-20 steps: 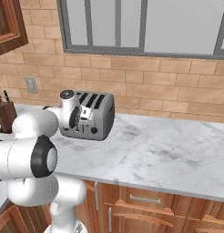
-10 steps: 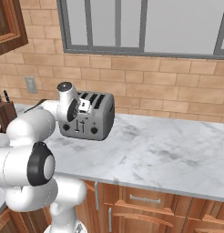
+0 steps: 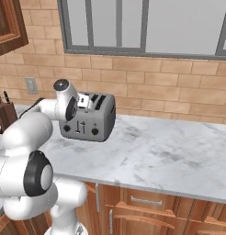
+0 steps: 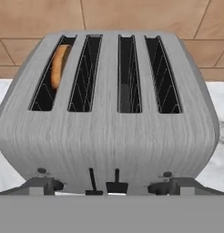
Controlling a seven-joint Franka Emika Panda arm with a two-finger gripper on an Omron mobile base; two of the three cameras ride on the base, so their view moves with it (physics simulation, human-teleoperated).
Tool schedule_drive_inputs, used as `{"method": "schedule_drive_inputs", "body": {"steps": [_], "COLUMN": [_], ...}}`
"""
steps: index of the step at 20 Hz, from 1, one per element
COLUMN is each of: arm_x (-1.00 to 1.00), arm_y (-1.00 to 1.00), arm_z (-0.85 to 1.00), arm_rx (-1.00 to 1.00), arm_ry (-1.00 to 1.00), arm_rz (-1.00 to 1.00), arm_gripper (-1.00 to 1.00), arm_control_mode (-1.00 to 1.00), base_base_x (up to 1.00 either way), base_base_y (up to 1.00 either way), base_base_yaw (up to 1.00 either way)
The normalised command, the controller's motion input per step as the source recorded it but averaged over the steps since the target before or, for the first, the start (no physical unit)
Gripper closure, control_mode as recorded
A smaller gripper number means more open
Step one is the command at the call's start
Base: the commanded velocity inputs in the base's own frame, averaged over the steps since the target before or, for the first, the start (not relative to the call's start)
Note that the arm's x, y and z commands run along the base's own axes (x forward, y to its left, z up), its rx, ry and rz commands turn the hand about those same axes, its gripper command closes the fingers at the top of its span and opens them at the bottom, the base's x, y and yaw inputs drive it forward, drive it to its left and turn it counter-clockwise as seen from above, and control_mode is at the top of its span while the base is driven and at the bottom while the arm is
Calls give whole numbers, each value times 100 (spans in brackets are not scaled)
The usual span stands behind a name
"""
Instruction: Start the toaster. Once the lever pops up, take the bread to the plate on the dining counter.
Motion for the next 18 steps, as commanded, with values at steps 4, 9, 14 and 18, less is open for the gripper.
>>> {"method": "schedule_drive_inputs", "body": {"steps": [4, 9, 14, 18], "arm_x": [0, 0, 0, 0], "arm_y": [0, 0, 4, 17], "arm_z": [19, 13, 9, 8], "arm_rx": [0, 0, 0, 0], "arm_ry": [-15, -13, -12, -8], "arm_rz": [0, -1, -3, -2], "arm_gripper": [-100, -100, -100, -100], "arm_control_mode": [-100, -100, -100, -100], "base_base_x": [0, 0, 0, 0], "base_base_y": [0, 0, 0, 0], "base_base_yaw": [0, 0, 0, 0]}}
